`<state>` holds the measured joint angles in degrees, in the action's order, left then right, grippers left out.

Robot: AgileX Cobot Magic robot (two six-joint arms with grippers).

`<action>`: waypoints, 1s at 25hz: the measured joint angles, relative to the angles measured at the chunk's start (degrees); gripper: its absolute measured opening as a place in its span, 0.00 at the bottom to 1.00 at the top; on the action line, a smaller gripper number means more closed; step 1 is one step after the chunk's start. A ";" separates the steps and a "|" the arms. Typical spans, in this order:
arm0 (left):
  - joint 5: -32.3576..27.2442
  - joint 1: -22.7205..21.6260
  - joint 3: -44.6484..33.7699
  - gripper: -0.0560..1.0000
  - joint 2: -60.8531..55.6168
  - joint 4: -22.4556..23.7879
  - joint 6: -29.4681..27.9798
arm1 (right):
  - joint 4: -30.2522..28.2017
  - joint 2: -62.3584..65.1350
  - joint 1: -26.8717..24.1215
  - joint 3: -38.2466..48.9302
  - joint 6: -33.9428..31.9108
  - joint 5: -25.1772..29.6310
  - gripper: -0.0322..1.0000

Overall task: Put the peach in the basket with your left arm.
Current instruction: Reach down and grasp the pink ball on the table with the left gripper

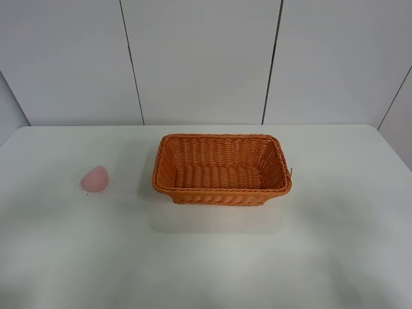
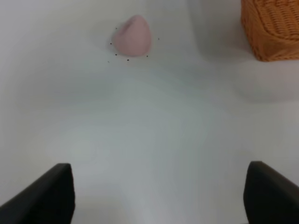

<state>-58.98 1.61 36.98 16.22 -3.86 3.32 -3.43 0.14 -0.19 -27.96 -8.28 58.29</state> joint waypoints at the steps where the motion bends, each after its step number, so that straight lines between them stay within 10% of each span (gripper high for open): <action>1: 0.44 0.00 1.84 0.85 4.10 -0.13 0.00 | 0.00 0.00 0.00 0.00 0.00 0.00 0.70; 25: -0.87 0.00 56.36 0.85 95.47 -0.29 1.12 | 0.00 0.00 0.00 0.00 0.00 0.00 0.70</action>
<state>-59.85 1.61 93.34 111.69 -4.15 4.44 -3.43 0.14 -0.19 -27.96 -8.28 58.29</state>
